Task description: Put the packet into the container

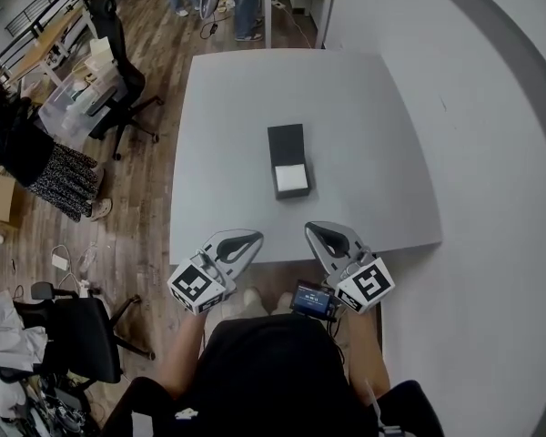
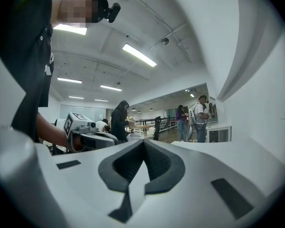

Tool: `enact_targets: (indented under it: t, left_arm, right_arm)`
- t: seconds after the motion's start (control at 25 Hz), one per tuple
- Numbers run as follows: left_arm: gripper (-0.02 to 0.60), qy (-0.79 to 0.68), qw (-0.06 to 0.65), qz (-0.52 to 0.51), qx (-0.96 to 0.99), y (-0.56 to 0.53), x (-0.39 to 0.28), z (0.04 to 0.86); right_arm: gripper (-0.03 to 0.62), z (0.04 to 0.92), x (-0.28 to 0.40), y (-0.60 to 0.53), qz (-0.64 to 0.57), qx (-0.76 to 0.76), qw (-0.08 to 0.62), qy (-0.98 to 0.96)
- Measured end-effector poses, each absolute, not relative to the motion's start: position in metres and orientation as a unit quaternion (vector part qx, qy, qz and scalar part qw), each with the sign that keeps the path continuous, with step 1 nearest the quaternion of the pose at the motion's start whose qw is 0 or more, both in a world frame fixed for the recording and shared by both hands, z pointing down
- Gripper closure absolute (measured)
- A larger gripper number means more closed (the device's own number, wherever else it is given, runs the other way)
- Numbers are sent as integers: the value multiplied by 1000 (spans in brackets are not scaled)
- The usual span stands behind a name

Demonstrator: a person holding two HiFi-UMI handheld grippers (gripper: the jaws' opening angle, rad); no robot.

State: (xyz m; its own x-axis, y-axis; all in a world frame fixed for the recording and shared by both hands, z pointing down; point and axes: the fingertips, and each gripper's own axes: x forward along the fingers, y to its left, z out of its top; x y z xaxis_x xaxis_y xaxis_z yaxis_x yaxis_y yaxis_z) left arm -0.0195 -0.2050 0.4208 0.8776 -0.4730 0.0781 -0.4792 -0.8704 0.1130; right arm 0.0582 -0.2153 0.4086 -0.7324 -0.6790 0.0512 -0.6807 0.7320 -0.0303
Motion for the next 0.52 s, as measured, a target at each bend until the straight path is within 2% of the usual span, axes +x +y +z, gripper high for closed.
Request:
enact_targets:
  t: [0.52]
  left_arm:
    - [574,-246,32,38,968,-192,-20,426]
  right_arm:
    - [572,398,57,-206,31,353,9,-935]
